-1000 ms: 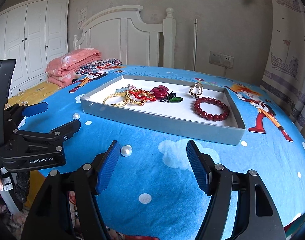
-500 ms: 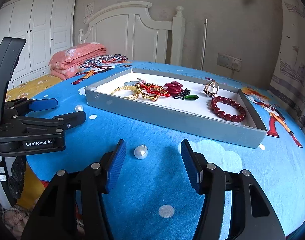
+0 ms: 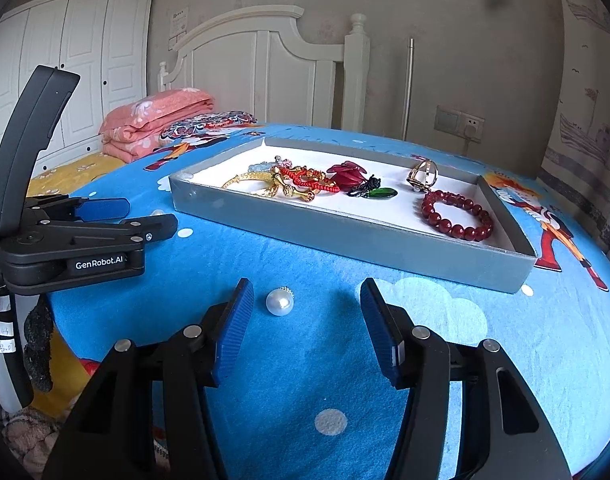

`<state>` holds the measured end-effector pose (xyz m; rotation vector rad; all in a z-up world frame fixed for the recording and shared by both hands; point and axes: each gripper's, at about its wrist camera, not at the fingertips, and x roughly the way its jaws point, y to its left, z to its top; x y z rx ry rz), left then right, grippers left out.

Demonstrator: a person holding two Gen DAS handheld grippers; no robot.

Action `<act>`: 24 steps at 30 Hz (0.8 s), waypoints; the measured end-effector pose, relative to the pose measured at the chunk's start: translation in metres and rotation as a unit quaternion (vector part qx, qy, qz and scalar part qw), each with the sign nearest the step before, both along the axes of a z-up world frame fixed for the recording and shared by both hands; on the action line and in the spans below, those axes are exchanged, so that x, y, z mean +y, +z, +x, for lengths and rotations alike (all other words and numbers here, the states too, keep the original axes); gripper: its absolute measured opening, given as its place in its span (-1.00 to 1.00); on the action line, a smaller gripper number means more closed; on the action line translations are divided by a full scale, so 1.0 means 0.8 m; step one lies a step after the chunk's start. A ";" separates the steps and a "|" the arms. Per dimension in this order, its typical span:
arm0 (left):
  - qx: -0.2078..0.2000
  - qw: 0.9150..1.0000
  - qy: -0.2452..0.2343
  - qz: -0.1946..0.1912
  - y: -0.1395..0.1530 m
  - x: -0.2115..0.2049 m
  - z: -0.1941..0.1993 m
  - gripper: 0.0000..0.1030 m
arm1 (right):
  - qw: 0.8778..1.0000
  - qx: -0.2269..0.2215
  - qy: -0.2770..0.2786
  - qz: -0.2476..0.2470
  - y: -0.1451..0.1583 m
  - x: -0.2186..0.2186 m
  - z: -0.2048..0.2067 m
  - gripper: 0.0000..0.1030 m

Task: Organize jewelry
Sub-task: 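Grasp a white pearl with the left tool while the right tool grasps the other pearl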

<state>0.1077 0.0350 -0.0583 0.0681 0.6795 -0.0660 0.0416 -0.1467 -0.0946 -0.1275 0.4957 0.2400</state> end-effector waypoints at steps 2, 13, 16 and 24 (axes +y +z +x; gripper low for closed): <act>-0.007 1.000 -0.002 0.003 -0.001 -0.002 -0.002 0.24 | 1.000 -0.004 0.005 -0.005 0.000 0.003 -0.001 -0.25; -0.030 0.999 -0.036 0.000 -0.003 -0.015 -0.011 -0.54 | 1.000 -0.006 0.025 -0.010 -0.001 0.010 -0.005 -0.65; -0.037 0.999 -0.038 0.005 -0.004 -0.019 -0.014 -0.68 | 1.000 -0.006 0.027 -0.010 -0.001 0.010 -0.008 -0.72; -0.042 0.998 -0.037 -0.010 -0.005 -0.017 -0.024 -0.70 | 1.000 -0.003 0.016 0.005 -0.001 -0.001 -0.010 -0.72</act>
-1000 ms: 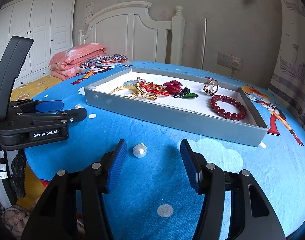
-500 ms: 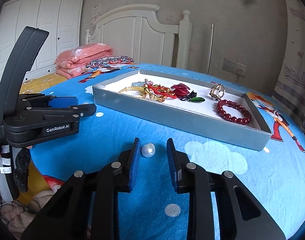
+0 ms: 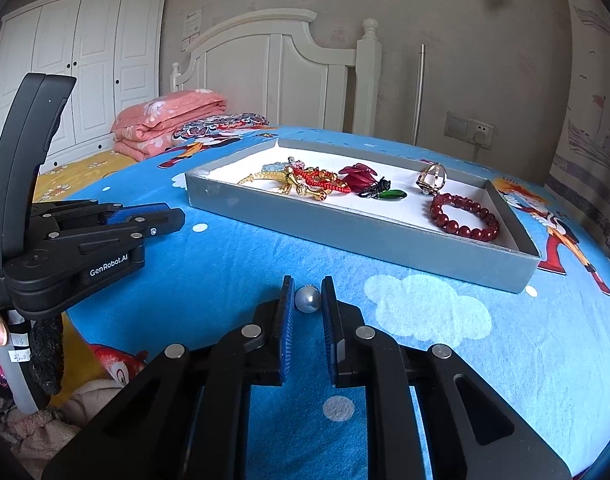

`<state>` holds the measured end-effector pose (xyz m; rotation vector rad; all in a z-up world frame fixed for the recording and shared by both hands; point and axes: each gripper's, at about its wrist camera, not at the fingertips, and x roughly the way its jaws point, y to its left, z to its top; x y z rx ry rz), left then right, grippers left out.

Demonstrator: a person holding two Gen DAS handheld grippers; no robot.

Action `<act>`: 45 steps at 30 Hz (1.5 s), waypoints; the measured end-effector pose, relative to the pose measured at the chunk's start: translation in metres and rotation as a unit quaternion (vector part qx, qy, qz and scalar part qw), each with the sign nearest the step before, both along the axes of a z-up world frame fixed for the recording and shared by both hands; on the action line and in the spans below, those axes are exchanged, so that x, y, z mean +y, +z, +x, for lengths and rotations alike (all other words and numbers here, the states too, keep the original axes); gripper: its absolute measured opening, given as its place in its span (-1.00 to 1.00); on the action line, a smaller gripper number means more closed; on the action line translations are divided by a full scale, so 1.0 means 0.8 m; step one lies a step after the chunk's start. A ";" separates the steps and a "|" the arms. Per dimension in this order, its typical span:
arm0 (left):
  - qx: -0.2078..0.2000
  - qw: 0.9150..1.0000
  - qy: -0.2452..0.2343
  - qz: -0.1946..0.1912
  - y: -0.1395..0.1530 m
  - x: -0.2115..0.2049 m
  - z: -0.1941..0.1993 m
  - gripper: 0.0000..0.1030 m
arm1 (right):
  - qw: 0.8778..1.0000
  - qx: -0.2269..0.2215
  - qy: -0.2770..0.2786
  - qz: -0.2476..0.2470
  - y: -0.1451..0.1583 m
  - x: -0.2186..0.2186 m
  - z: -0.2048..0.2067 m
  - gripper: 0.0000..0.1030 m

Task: Organize jewelry
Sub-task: 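Grasp a white pearl with the left tool while the right tool grasps the other pearl, then carry the pearl with the left tool while the right tool carries its pearl into the tray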

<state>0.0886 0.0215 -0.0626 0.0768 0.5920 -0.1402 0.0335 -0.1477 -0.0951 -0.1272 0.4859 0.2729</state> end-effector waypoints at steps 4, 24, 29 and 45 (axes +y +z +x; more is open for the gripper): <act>-0.001 1.000 0.001 -0.008 -0.001 0.001 -0.008 -0.70 | 1.000 -0.004 -0.004 0.004 0.002 -0.003 -0.002 -0.73; -0.012 1.000 -0.014 -0.012 0.009 -0.019 -0.032 -0.70 | 0.998 -0.019 -0.045 0.026 0.013 -0.032 -0.015 -0.72; -0.021 0.999 -0.031 -0.008 0.017 -0.035 -0.040 -0.70 | 0.998 -0.021 -0.056 0.029 0.016 -0.039 -0.015 -0.72; -0.026 0.998 -0.063 0.009 0.023 -0.070 -0.048 -0.71 | 0.996 -0.021 -0.074 0.036 0.022 -0.049 -0.013 -0.72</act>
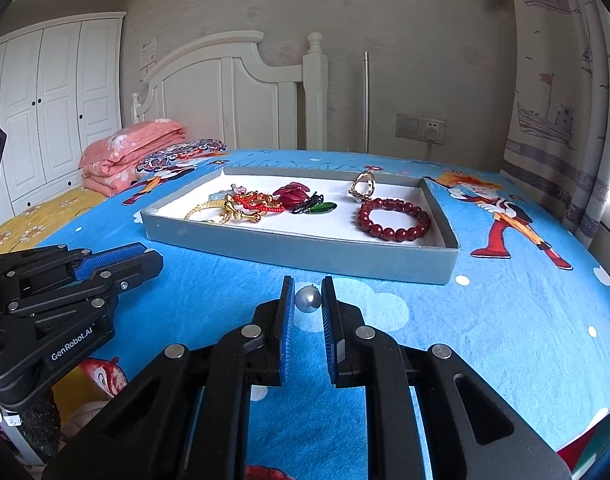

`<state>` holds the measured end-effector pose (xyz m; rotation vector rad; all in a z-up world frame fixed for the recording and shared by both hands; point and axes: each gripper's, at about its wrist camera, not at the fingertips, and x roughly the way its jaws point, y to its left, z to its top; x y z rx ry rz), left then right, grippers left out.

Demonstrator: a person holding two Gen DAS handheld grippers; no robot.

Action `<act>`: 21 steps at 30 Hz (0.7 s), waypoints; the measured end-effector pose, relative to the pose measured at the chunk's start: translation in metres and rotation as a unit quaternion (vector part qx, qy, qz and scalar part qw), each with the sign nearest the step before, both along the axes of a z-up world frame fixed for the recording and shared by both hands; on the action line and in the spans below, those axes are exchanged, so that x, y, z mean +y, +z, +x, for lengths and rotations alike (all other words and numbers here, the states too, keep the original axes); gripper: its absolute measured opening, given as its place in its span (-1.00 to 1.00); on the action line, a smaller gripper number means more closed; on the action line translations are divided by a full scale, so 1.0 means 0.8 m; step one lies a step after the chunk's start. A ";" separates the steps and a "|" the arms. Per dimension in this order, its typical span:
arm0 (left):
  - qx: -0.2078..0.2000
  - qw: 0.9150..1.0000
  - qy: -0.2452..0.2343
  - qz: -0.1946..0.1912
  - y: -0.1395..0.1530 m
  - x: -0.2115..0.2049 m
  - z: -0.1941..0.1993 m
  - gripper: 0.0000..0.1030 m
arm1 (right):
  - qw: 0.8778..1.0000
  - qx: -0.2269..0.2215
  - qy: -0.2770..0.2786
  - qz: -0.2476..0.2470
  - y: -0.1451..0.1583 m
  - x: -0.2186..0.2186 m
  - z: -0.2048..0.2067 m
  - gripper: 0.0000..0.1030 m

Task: Organize jewelry
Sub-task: 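Carry the pearl with the left tool while the right tool carries its pearl into the tray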

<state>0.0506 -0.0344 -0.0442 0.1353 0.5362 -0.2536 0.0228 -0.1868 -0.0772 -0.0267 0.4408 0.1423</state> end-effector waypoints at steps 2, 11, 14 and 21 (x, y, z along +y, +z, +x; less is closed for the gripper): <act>0.001 1.000 0.003 0.001 0.001 -0.002 0.002 -0.70 | 1.000 0.001 -0.003 0.001 0.002 -0.001 0.002 -0.73; 0.005 1.000 0.016 -0.001 0.010 -0.005 0.022 -0.71 | 1.000 0.002 -0.003 -0.010 0.013 0.001 0.013 -0.72; 0.008 1.000 0.020 -0.007 0.022 -0.009 0.040 -0.71 | 1.000 0.008 -0.001 -0.014 0.024 0.002 0.028 -0.73; 0.010 0.999 0.036 -0.011 0.054 -0.018 0.097 -0.70 | 0.999 0.033 -0.003 -0.020 0.056 0.008 0.083 -0.73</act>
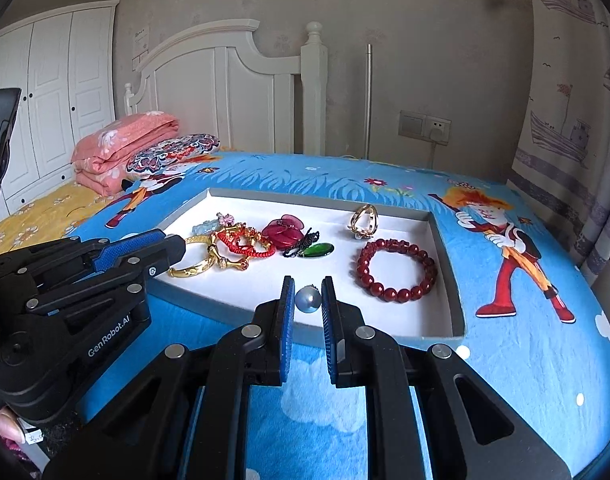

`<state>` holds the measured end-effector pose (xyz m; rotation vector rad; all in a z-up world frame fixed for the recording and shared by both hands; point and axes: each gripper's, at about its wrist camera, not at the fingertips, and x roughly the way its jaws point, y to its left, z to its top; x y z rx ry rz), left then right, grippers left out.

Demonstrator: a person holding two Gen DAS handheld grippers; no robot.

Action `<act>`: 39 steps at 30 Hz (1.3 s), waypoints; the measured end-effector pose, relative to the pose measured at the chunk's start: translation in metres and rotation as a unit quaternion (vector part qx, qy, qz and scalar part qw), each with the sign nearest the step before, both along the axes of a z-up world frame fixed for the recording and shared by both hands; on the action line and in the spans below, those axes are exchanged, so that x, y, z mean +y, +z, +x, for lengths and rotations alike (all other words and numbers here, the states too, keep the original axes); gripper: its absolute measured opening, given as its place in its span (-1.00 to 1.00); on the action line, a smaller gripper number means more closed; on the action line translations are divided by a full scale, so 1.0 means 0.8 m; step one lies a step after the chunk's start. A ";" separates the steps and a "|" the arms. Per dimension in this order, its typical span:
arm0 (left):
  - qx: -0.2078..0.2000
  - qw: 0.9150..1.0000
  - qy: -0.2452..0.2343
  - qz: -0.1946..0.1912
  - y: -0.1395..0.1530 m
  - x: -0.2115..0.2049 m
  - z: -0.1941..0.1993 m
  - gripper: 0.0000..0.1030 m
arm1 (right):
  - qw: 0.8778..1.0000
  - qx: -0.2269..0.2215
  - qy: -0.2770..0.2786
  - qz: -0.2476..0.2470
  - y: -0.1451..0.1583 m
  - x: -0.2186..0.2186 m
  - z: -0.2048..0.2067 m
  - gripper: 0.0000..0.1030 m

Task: Organize jewelry
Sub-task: 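Carry the pearl with the left tool while the right tool carries its pearl into the tray, then open both tools to release the two pearls in the tray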

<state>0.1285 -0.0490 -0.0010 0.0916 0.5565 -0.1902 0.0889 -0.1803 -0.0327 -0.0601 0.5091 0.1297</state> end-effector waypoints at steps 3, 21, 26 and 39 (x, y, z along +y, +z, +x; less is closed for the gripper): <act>0.007 1.000 0.012 0.007 0.007 -0.001 0.025 -0.71 | 1.000 0.013 -0.003 0.006 0.007 -0.001 0.027 -0.73; 0.060 0.995 0.070 0.029 -0.009 0.008 0.135 -0.70 | 0.998 0.053 -0.032 -0.013 0.009 -0.005 0.122 -0.72; 0.062 0.995 0.072 0.028 -0.016 0.015 0.135 -0.50 | 0.997 0.061 -0.036 -0.021 0.001 -0.005 0.127 -0.54; 0.012 0.995 0.098 0.029 -0.001 0.028 0.105 0.85 | 0.998 0.049 -0.044 -0.023 0.002 -0.008 0.112 0.30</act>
